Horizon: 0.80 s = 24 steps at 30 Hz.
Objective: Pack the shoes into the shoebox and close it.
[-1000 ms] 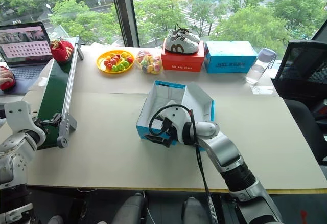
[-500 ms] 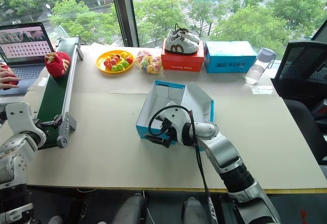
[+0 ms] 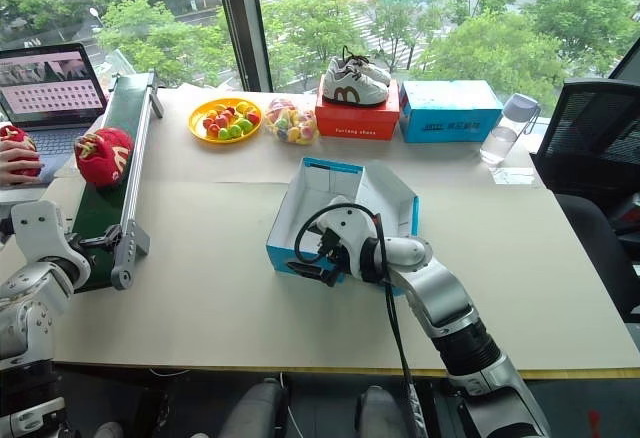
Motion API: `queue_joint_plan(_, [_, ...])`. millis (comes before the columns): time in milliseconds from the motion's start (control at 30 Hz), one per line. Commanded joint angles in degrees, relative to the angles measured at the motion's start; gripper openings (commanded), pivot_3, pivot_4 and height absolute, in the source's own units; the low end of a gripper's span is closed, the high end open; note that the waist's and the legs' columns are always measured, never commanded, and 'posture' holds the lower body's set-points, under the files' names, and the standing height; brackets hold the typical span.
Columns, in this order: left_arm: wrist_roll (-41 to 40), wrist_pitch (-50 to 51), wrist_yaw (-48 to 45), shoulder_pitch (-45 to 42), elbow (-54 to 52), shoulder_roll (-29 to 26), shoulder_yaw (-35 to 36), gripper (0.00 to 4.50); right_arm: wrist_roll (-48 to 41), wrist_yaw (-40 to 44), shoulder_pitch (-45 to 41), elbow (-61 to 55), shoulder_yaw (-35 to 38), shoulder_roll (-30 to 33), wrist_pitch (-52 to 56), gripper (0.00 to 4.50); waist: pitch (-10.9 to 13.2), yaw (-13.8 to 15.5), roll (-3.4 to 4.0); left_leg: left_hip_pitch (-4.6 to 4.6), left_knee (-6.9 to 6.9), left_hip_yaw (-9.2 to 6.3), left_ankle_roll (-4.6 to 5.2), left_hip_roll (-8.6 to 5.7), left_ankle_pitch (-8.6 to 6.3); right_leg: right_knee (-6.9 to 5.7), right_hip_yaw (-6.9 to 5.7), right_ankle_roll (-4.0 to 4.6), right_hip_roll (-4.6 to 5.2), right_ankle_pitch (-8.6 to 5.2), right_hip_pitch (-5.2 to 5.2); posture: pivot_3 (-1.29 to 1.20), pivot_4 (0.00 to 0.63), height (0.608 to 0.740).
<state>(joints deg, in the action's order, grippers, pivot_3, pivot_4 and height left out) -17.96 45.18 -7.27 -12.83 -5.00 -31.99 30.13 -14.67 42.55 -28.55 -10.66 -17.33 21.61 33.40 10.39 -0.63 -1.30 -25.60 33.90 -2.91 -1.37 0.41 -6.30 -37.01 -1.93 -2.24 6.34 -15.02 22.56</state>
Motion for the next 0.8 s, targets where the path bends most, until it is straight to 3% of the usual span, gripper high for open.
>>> queue_joint_plan(33, [0.63,-1.03,0.04,0.13,-0.71,-0.65,0.41,4.50,-0.20,0.06,-0.36,-1.84,1.51,-0.11,-1.70,4.47,0.00,0.00,0.00,0.00,0.00,0.00,0.00,0.00,0.00,0.00,0.00,0.00,0.00,0.00,0.00,0.00,0.150,0.740])
queue_joint_plan(667, [0.68,2.73,1.12,0.70,0.46,0.07,-0.34,4.50,-0.28,-0.25,-0.09,-2.27,2.10,0.25,-1.58,4.47,0.00,0.01,-0.01,0.02,0.00,0.00,0.00,0.00,0.00,0.00,0.00,0.00,0.00,0.00,-0.01,0.00,0.150,0.740])
queue_joint_plan(800, [-0.19,2.15,1.22,-0.01,-1.19,1.01,0.30,3.35,-0.34,-0.39,-0.12,-2.38,2.34,0.26,-1.53,4.50,0.00,0.18,-0.01,0.02,0.00,0.00,-0.01,0.00,0.00,-0.01,0.00,0.00,0.01,0.00,-0.02,0.00,0.150,0.740])
